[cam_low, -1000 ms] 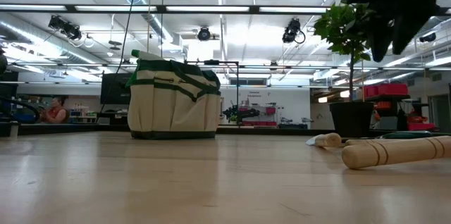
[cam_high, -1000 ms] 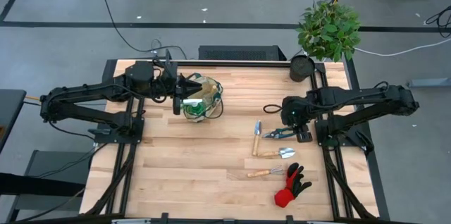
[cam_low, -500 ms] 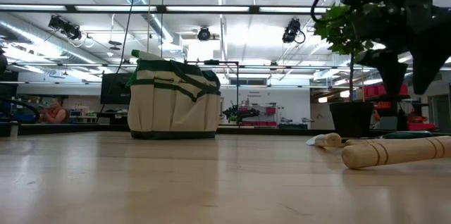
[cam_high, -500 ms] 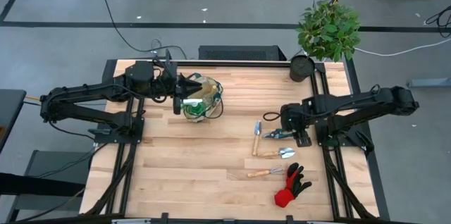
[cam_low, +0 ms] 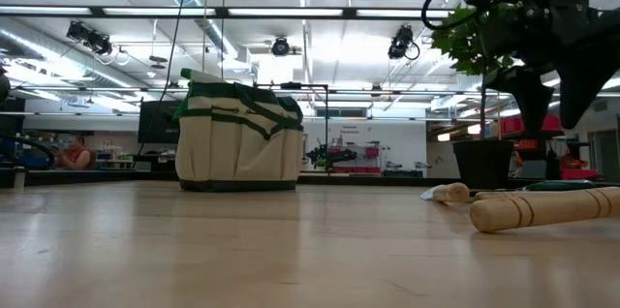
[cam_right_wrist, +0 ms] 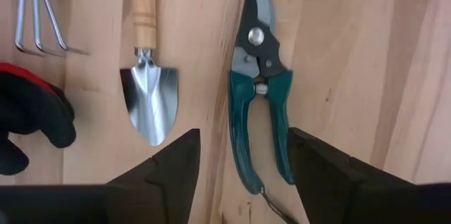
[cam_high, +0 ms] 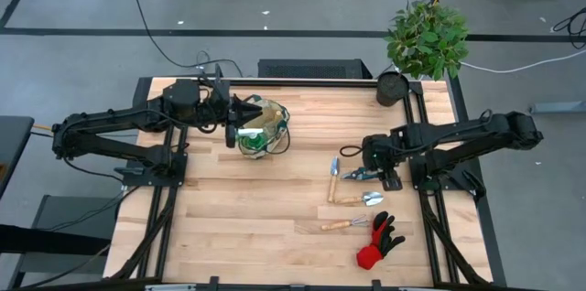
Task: Pick & Place Garden tools in Gardening bag
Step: Put the green shear scissors into the gardening bag
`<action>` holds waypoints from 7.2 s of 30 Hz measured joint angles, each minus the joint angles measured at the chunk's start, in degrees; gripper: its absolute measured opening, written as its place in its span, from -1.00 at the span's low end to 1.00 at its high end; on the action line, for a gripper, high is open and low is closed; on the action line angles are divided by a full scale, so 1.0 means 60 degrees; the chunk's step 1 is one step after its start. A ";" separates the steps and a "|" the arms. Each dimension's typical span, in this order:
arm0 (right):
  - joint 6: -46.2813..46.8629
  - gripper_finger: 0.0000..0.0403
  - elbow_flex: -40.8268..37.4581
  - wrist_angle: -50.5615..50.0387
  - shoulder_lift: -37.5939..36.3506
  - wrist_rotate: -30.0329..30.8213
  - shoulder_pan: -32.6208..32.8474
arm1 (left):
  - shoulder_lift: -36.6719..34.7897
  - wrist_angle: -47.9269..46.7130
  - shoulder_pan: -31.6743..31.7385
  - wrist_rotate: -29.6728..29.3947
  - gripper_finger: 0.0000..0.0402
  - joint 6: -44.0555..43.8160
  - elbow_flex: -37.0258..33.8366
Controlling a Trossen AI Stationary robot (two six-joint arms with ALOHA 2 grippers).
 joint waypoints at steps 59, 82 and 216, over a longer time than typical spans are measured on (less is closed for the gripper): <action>0.0328 0.06 0.1701 -0.0883 0.4823 0.0266 0.0157 | 0.0004 -0.0139 -0.0004 -0.0069 -0.68 0.0032 0.0002; 0.0284 -0.01 0.1322 -0.0714 0.5442 0.0266 0.0160 | 0.0004 -0.0135 -0.0004 -0.0066 -0.68 0.0028 0.0004; 0.0430 -0.75 1.0072 0.1274 0.1439 0.1759 -0.0612 | 0.0000 -0.0051 -0.0004 -0.0067 -0.68 -0.0001 0.0004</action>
